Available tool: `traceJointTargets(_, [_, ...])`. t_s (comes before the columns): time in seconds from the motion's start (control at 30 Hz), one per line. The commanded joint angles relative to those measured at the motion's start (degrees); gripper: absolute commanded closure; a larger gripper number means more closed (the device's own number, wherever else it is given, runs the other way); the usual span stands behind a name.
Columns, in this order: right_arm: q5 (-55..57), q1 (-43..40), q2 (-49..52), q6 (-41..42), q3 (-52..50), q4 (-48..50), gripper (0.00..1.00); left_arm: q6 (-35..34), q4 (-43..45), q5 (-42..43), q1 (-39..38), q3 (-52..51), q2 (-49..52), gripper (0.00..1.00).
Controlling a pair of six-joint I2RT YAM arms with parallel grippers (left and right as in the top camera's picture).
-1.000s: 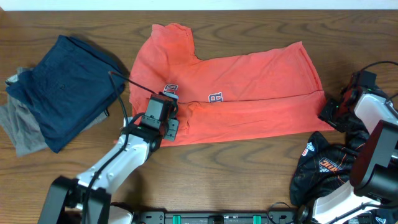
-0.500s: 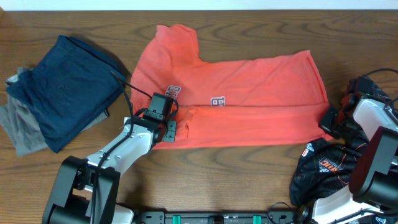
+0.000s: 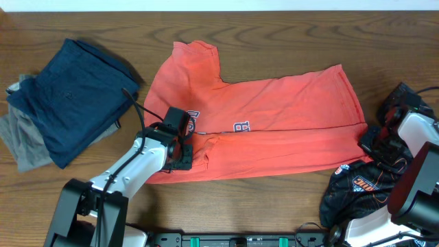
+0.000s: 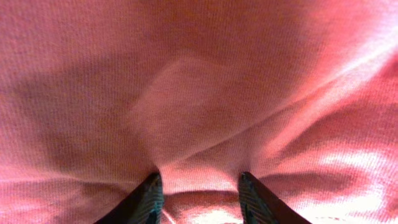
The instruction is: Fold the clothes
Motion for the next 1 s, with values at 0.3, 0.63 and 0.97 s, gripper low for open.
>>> traceJointTargets(0.3, [-19.7, 0.0, -15.2, -11.4, 7.6, -0.1, 0.57, 9.2, -2.1, -3.9, 2.6, 18.9, -3.8, 0.13])
traceJointTargets(0.63, [-21.7, 3.7, -17.3, -14.9, 7.5, -4.9, 0.53, 14.5, 4.7, 8.6, 15.1, 37.6, 15.4, 0.08])
traceJointTargets(0.97, [-21.7, 4.9, -17.3, -14.9, 7.5, -6.4, 0.53, 18.0, 23.1, 13.2, 19.0, 42.6, 31.8, 0.14])
